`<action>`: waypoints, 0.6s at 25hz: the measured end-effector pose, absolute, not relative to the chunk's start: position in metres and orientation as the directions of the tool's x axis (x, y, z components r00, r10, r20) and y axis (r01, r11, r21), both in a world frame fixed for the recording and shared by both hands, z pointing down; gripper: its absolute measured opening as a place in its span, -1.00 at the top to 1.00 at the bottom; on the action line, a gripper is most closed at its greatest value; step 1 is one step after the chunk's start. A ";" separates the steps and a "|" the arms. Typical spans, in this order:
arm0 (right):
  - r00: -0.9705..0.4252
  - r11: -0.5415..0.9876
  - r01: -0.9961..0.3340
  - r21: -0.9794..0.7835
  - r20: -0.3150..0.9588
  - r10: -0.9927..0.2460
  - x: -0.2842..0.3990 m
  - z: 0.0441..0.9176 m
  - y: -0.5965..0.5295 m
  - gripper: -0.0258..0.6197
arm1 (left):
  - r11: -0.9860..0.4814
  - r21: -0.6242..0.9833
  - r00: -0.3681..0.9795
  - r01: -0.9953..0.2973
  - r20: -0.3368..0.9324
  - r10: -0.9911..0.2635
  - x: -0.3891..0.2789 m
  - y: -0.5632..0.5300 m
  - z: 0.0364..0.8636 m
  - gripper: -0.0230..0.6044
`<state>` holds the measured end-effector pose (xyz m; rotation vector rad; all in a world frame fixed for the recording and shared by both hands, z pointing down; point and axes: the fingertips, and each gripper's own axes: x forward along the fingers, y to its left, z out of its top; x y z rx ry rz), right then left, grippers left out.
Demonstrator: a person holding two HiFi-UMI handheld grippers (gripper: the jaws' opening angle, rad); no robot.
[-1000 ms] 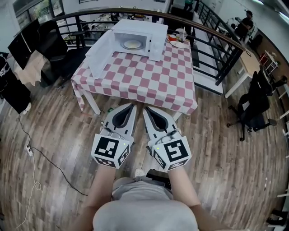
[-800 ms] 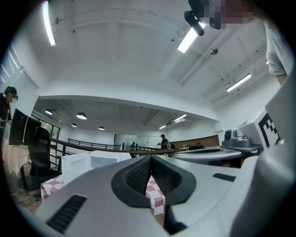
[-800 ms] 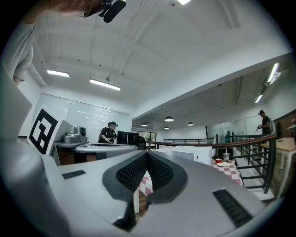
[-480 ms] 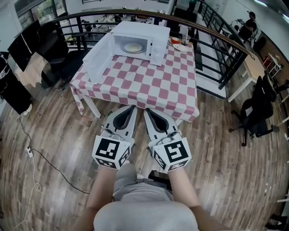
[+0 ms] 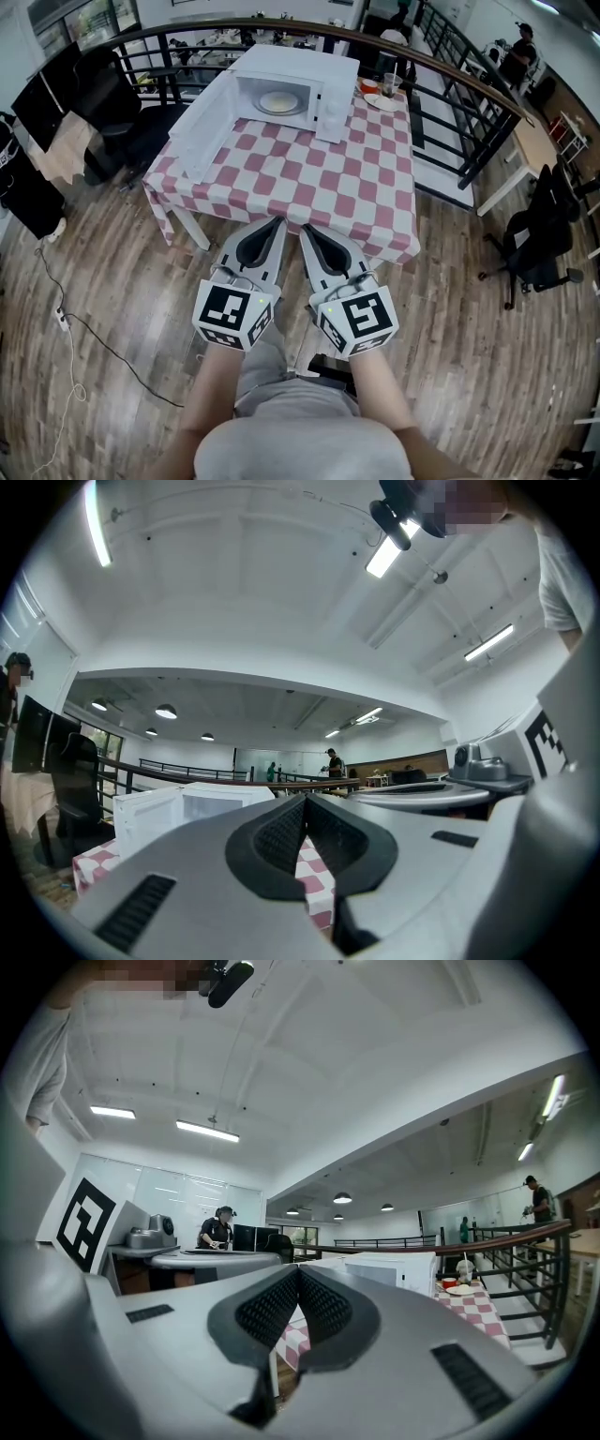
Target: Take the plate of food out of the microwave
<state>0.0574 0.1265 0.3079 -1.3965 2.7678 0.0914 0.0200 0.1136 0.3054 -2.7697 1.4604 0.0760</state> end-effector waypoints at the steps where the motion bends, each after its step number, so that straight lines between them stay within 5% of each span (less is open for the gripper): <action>1: -0.595 0.594 -0.804 0.034 -0.062 -0.801 0.055 0.310 0.122 0.84 | -0.566 0.014 0.565 -0.824 -0.045 -0.824 0.019 0.109 0.307 0.92; 15: -0.578 0.577 -0.816 0.030 -0.052 -0.814 0.032 0.313 0.028 0.84 | -0.596 0.020 0.595 -0.803 -0.033 -0.803 0.001 0.016 0.313 0.92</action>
